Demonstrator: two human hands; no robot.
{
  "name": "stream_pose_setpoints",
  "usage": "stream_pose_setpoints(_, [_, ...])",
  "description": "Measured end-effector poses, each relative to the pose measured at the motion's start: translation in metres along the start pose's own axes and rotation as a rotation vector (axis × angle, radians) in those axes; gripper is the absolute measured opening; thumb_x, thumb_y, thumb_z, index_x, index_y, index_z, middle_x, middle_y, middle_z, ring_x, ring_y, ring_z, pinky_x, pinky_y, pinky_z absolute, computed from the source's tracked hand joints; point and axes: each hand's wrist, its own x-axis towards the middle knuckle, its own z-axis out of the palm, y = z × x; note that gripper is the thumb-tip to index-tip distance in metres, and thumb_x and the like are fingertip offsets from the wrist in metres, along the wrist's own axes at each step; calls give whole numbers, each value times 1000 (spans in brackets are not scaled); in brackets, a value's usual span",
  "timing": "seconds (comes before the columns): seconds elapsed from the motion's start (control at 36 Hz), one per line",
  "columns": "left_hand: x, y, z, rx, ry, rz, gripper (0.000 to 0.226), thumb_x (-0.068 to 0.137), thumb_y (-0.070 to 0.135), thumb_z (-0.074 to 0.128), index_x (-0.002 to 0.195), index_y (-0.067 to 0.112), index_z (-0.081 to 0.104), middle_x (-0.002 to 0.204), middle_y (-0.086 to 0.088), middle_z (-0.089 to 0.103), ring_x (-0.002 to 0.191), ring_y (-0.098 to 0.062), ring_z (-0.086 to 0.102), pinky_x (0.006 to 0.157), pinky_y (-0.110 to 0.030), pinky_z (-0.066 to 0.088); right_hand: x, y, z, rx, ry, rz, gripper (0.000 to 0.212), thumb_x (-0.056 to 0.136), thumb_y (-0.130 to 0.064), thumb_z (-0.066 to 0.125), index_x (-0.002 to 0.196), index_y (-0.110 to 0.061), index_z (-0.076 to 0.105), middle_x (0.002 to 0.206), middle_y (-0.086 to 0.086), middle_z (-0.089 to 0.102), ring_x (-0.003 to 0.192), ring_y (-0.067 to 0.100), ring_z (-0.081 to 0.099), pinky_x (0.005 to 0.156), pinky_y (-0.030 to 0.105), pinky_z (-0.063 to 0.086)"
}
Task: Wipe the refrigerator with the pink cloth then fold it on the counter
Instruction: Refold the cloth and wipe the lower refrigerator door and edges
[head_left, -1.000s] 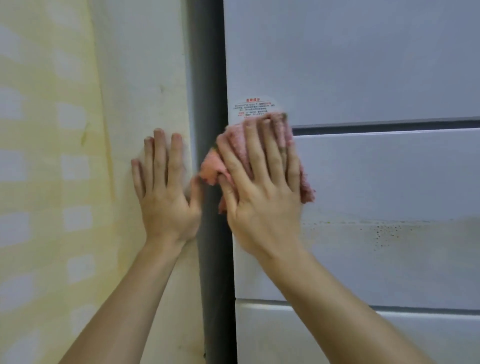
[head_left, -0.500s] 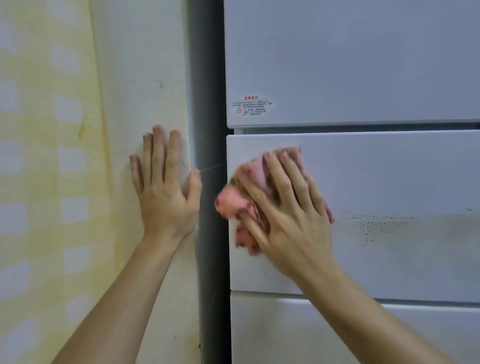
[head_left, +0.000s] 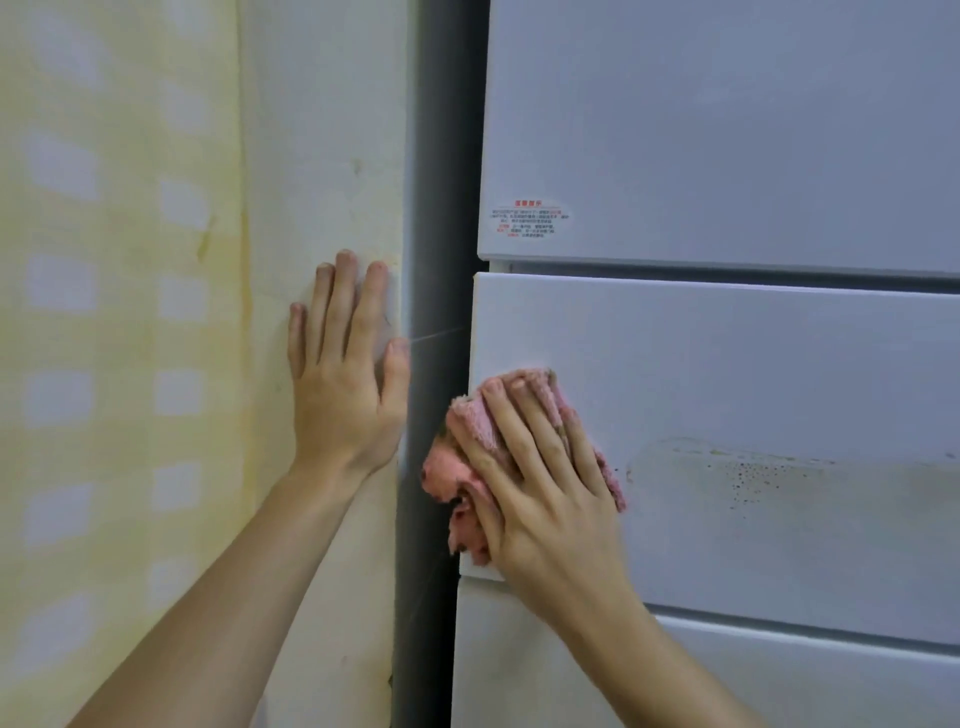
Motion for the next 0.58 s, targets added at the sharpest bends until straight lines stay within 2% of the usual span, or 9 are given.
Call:
stream_pose_setpoints(0.11, [1,6,-1,-31,-3,-32,61,105,22,34,166,16,28,175,-7,18,163,-22,10,132,-52,6,55,4,-3,17,81,63,54,113,-34,44,162,-15,36,172,12,25,162,31,16,131,52,17])
stream_pose_setpoints(0.22, [-1,14,0,-47,39,-61,59,106,20,30,165,14,32,174,-8,23,163,-24,15,132,-51,7,86,1,-3,6,134,151,53,114,-33,40,164,-15,33,173,13,21,162,31,14,132,50,12])
stream_pose_setpoints(0.31, [-10,26,4,-23,68,-28,58,106,19,28,163,10,35,172,-10,28,161,-27,20,131,-52,5,55,-14,0,38,106,216,54,114,-34,38,165,-15,30,174,12,15,163,29,11,133,48,8])
stream_pose_setpoints(0.42, [-30,48,10,-65,30,56,56,108,23,29,160,9,39,171,-14,30,161,-31,22,132,-52,4,-28,-18,5,18,-2,162,59,111,-39,45,163,-15,33,173,13,19,162,31,16,133,50,11])
stream_pose_setpoints(0.5, [-44,63,12,-111,-26,111,58,104,22,33,159,7,40,171,-15,29,160,-32,23,132,-54,9,-73,-3,0,-26,-34,145,58,108,-34,48,163,-21,36,173,6,24,161,26,19,132,47,12])
stream_pose_setpoints(0.58, [-56,74,14,-132,-70,155,61,101,21,36,160,7,39,171,-15,26,161,-32,20,131,-56,13,-79,9,-6,-44,-51,154,56,109,-35,44,163,-23,35,173,5,21,162,24,18,133,45,9])
